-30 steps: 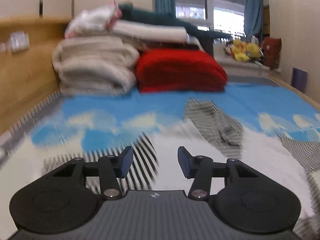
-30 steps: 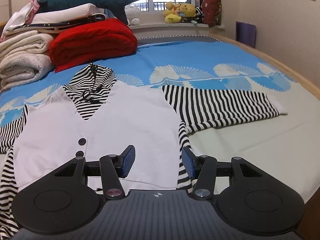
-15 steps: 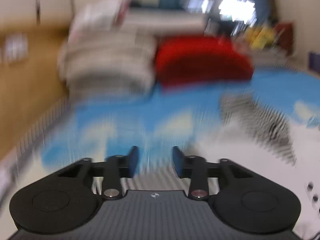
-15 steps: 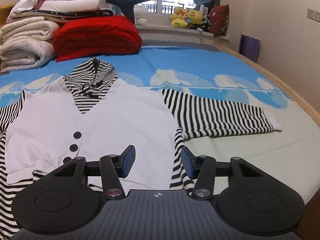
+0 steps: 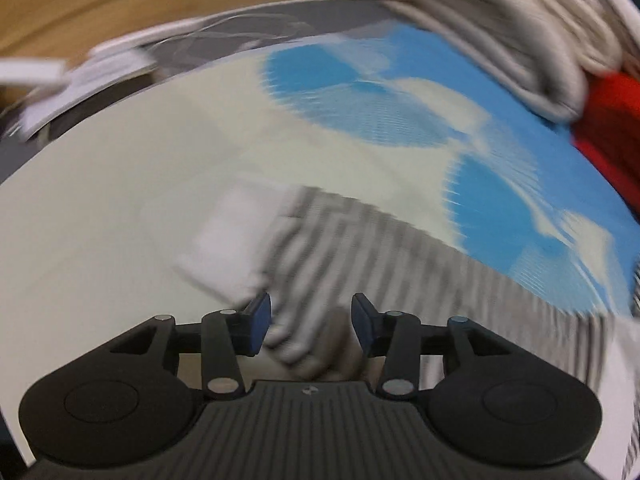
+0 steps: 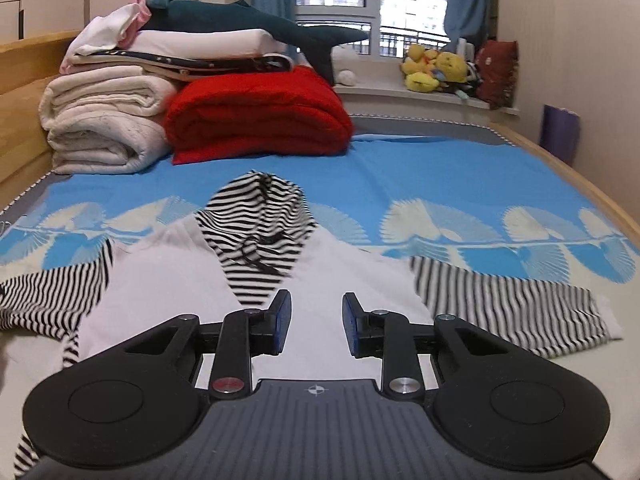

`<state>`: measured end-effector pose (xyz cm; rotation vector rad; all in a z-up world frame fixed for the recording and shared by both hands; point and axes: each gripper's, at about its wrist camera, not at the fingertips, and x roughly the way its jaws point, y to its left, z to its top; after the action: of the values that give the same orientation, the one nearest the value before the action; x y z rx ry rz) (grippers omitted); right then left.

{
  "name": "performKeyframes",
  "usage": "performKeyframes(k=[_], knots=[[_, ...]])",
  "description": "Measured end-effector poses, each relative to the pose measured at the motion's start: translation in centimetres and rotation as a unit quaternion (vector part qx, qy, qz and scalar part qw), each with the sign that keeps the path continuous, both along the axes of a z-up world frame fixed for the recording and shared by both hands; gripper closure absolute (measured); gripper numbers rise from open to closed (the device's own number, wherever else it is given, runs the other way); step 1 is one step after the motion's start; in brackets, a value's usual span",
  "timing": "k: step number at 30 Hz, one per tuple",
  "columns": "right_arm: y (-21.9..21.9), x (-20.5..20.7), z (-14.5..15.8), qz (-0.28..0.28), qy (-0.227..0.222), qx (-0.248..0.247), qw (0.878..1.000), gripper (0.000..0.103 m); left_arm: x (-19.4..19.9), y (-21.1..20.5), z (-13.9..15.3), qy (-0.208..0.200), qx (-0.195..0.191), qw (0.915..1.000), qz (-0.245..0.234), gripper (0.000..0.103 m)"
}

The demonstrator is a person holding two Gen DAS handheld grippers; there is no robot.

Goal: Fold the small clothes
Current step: 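Grasp the white-cuffed striped sleeve with the left gripper and fold it across the front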

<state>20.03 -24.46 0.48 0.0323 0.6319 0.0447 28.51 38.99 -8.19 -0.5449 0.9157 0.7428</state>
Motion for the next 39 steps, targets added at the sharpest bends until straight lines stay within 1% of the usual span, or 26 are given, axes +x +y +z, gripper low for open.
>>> performKeyframes(k=[1, 3, 7, 10, 12, 13, 14, 17, 19, 22, 23, 27, 31, 33, 35, 37, 39], knots=[[0.4, 0.5, -0.3, 0.001, 0.004, 0.001, 1.0, 0.074, -0.4, 0.8, -0.3, 0.004, -0.006, 0.9998, 0.016, 0.053], [1.1, 1.3, -1.2, -0.002, 0.016, 0.005, 1.0, 0.074, -1.0, 1.8, -0.7, 0.01, -0.017, 0.9993, 0.032, 0.053], [2.3, 2.6, -2.8, -0.022, 0.048, 0.034, 0.998, 0.074, -1.0, 2.8, -1.8, 0.012, -0.046, 0.9983, 0.034, 0.053], [3.3, 2.9, -3.3, -0.03, 0.057, 0.044, 0.997, 0.074, -0.6, 3.2, -1.8, 0.007, -0.041, 0.9988, 0.027, 0.052], [4.0, 2.9, -3.2, -0.024, 0.055, 0.038, 0.997, 0.074, -0.3, 3.1, -1.9, 0.007, -0.039, 0.9989, 0.022, 0.053], [4.3, 2.9, -3.1, -0.02, 0.053, 0.033, 0.998, 0.074, -0.1, 3.0, -2.0, 0.008, -0.035, 0.9992, 0.019, 0.061], [4.6, 2.9, -2.9, -0.016, 0.051, 0.027, 0.998, 0.074, 0.0, 2.9, -2.0, 0.008, -0.032, 0.9993, 0.016, 0.075], [4.8, 2.8, -2.2, -0.007, 0.045, 0.019, 0.999, 0.074, 0.4, 2.8, -2.0, 0.002, -0.03, 0.9995, 0.001, 0.088], [4.7, 2.7, -1.6, -0.002, 0.039, 0.014, 0.999, 0.074, 0.7, 2.5, -1.7, 0.001, -0.016, 0.9998, -0.007, 0.089], [4.4, 2.5, -0.5, 0.007, 0.029, 0.007, 1.0, 0.079, 0.7, 1.8, -0.4, -0.014, 0.007, 0.9998, -0.015, 0.09], [4.2, 2.5, -0.1, 0.011, 0.025, 0.006, 1.0, 0.079, 0.7, 1.5, 0.0, -0.019, 0.013, 0.9996, -0.018, 0.09], [2.9, 2.9, 1.1, 0.024, 0.007, -0.013, 1.0, 0.079, 0.8, -0.3, 2.2, -0.052, 0.031, 0.9974, -0.039, 0.09], [0.9, 4.1, 1.3, 0.018, 0.007, -0.02, 1.0, 0.085, 1.3, -3.0, 4.3, -0.078, 0.037, 0.9935, -0.074, 0.09], [0.0, 4.8, 0.9, 0.013, 0.013, -0.018, 1.0, 0.086, 1.6, -4.9, 5.6, -0.088, 0.038, 0.9914, -0.089, 0.09], [-0.7, 5.5, 0.0, 0.01, 0.02, -0.018, 1.0, 0.087, 2.0, -7.0, 6.7, -0.096, 0.048, 0.9882, -0.109, 0.09], [-1.3, 6.0, -1.1, 0.009, 0.028, -0.019, 0.999, 0.087, 2.7, -9.7, 7.9, -0.105, 0.056, 0.9831, -0.139, 0.09], [-1.7, 6.5, -2.4, 0.007, 0.042, -0.013, 0.999, 0.087, 3.3, -12.8, 8.9, -0.116, 0.056, 0.9755, -0.178, 0.09]])
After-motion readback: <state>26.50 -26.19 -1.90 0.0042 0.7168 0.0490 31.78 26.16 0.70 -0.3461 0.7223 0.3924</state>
